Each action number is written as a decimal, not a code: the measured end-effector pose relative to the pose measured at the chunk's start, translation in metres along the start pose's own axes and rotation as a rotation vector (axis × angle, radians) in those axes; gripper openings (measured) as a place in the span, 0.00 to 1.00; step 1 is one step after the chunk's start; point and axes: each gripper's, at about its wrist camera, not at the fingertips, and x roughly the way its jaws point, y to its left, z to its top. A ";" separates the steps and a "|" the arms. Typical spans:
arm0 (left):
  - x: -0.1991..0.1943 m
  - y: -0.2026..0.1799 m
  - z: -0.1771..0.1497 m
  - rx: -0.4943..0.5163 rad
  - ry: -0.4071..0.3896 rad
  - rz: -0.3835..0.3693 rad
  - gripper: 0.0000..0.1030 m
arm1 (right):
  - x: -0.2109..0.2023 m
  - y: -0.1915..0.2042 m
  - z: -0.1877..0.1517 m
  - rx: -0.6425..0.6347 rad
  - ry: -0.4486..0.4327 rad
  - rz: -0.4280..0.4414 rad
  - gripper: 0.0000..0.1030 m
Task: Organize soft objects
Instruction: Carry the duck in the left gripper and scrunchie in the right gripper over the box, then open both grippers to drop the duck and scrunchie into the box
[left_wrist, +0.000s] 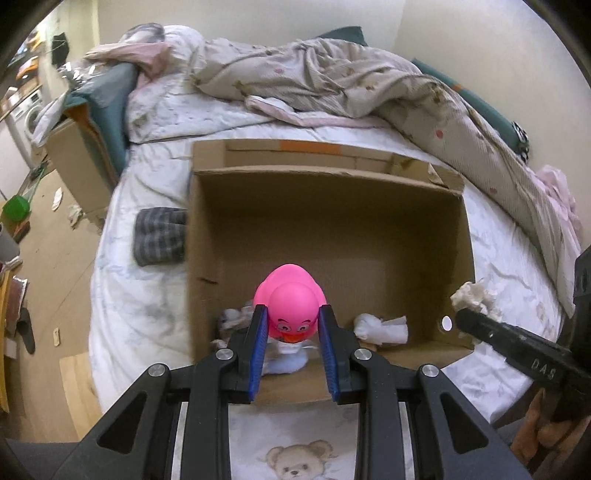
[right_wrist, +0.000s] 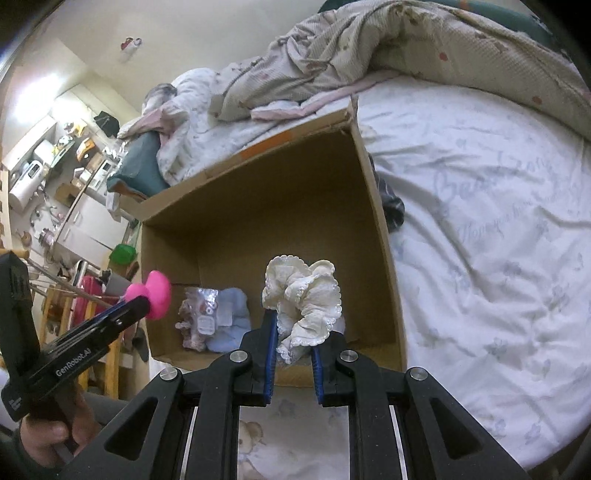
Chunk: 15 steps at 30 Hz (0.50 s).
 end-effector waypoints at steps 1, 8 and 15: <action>0.004 -0.005 0.000 0.008 0.001 0.002 0.24 | 0.002 0.000 -0.001 -0.005 0.006 -0.006 0.17; 0.037 -0.026 -0.005 0.048 0.039 0.032 0.24 | 0.020 -0.002 -0.005 -0.016 0.071 -0.060 0.17; 0.049 -0.032 -0.012 0.055 0.053 0.046 0.24 | 0.027 -0.007 -0.009 0.003 0.105 -0.077 0.17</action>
